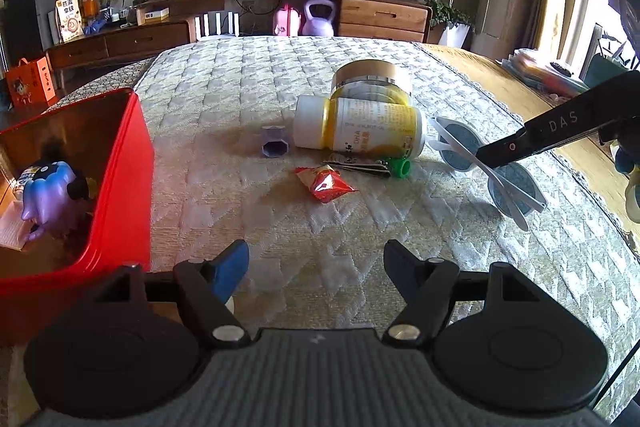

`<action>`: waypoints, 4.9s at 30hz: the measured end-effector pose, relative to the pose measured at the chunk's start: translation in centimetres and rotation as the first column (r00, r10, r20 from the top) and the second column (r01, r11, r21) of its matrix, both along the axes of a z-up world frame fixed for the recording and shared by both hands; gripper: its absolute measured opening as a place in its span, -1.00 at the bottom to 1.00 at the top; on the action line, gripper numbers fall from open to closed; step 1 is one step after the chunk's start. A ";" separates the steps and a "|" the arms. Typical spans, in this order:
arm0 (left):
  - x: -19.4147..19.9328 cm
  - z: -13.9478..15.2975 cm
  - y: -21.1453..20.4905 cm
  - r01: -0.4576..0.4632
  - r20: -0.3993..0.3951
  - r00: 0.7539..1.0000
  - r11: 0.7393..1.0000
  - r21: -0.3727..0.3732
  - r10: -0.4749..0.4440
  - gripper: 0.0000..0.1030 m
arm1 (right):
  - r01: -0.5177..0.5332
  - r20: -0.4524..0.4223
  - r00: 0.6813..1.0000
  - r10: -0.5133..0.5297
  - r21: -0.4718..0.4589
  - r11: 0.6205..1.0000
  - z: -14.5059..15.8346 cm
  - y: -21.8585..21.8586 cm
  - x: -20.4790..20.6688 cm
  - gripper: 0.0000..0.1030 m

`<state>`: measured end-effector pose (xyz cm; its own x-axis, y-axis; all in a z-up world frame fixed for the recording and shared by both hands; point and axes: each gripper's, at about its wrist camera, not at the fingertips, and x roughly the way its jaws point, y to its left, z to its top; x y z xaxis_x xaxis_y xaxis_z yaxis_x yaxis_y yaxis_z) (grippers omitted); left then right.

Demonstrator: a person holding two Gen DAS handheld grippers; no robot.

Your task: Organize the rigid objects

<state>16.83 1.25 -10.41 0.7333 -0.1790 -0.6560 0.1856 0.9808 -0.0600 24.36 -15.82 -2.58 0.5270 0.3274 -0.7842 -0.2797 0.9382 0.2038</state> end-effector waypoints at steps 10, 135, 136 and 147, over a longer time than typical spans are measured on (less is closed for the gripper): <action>-2.3 3.6 2.0 0.005 0.107 0.994 1.000 -0.027 -0.002 0.43 | -0.007 -0.001 1.000 0.007 0.006 1.000 -0.2 0.0 0.0 -0.91; -1.5 6.5 17.0 -0.315 -0.064 0.944 0.944 0.101 0.322 0.31 | -0.481 0.076 0.875 0.479 0.021 0.876 6.3 23.7 -2.4 -0.58; -1.7 6.6 16.8 -0.315 -0.061 0.945 0.944 0.101 0.322 0.31 | -0.488 0.079 0.871 0.485 0.017 0.873 6.4 23.4 -2.7 -0.57; -3.4 7.9 15.3 -0.306 -0.035 0.950 0.949 0.072 0.309 0.31 | -0.489 0.105 0.869 0.484 0.030 0.872 7.3 19.4 -5.4 -0.19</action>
